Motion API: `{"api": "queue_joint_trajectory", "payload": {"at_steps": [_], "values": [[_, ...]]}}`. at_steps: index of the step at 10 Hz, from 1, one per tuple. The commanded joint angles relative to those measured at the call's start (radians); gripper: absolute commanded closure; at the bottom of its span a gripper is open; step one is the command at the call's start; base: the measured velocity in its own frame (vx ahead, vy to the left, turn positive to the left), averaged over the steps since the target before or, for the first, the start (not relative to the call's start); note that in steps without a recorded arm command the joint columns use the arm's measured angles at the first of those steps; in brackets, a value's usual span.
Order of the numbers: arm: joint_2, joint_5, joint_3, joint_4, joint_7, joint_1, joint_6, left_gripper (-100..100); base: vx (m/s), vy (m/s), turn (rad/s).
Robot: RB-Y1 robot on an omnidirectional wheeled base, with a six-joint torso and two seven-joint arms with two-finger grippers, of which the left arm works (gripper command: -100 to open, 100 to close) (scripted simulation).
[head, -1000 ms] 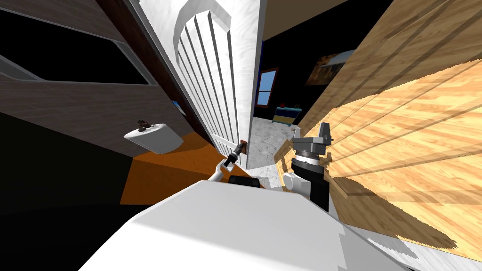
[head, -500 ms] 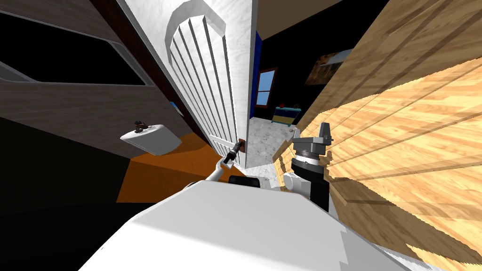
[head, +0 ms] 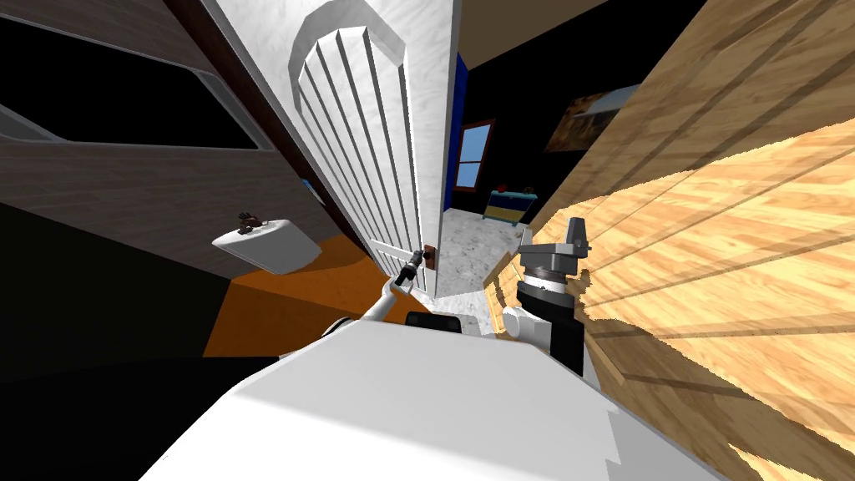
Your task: Push the door open
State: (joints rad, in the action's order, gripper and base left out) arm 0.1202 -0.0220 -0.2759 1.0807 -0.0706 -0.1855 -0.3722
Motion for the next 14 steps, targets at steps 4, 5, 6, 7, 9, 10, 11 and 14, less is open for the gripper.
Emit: {"api": "queue_joint_trajectory", "payload": {"at_steps": [4, 5, 6, 7, 9, 10, 11, 14], "values": [[-0.010, -0.008, -0.013, 0.015, -0.015, 0.003, 0.021, -100, -0.167, 0.018, 0.014], [-0.013, -0.011, -0.017, 0.020, -0.019, 0.004, 0.028, -100, -0.210, 0.023, 0.021], [-0.016, -0.013, -0.020, 0.024, -0.024, 0.004, 0.034, -100, -0.181, 0.024, 0.016], [-0.018, -0.015, -0.024, 0.028, -0.028, 0.005, 0.039, -100, -0.192, 0.042, 0.016], [-0.024, -0.019, -0.030, 0.035, -0.035, 0.007, 0.049, -100, -0.197, 0.027, 0.013], [-0.022, -0.018, -0.028, 0.033, -0.032, 0.007, 0.045, -100, -0.076, 0.011, 0.000], [-0.023, -0.018, -0.023, 0.027, -0.031, 0.004, 0.042, -100, 0.089, -0.046, -0.037], [-0.026, -0.017, -0.014, 0.016, -0.027, -0.001, 0.035, -100, 0.196, -0.070, -0.022]]}}
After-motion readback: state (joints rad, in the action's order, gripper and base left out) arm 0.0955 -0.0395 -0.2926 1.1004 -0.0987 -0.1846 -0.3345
